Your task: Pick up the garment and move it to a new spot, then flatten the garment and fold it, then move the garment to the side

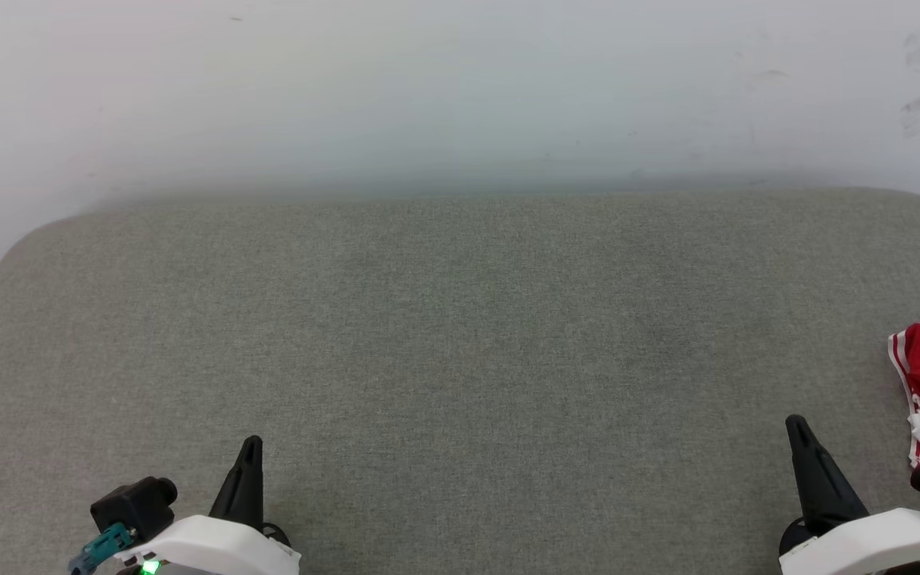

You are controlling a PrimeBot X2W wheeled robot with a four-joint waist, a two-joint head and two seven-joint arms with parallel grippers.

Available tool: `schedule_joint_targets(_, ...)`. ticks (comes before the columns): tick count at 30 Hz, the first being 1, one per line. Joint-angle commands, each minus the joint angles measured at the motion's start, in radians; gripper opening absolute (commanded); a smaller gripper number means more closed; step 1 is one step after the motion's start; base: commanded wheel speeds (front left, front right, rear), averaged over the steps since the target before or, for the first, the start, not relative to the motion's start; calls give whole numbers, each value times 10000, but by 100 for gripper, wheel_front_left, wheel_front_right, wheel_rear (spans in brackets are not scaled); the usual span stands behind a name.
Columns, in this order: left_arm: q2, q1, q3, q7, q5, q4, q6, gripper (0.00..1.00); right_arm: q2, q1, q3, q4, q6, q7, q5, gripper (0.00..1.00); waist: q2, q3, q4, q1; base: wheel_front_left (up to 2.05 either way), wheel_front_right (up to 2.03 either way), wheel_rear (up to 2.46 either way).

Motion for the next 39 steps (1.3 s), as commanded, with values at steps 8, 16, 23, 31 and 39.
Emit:
schedule_joint_targets(8, -110, -392, 317, 362, -1353, -118, -184, 0, 11, -485, -59, 169, -2, 153, 1495, 0, 0, 3, 9, -1, 0, 0, 0)
schedule_joint_targets(16, -206, -489, 539, 655, -2389, -104, -301, 0, 19, -668, -89, 390, -2, 257, 2641, 0, 0, 7, 16, -1, 0, 0, 0)
schedule_joint_targets(23, -292, -573, 712, 888, -3236, -92, -394, 0, 26, -815, -113, 574, -2, 353, 3576, 0, 0, 10, 23, -1, 0, 0, 0)
schedule_joint_targets(31, -370, -643, 885, 1109, -4018, -79, -483, 0, 33, -970, -135, 740, -2, 431, 4437, 0, 0, 13, 30, -1, 0, 0, 0)
schedule_joint_targets(39, -443, -721, 1058, 1351, -4853, -66, -578, 0, 40, -1122, -160, 926, -2, 516, 5367, 0, 0, 16, 37, -1, 0, 0, 0)
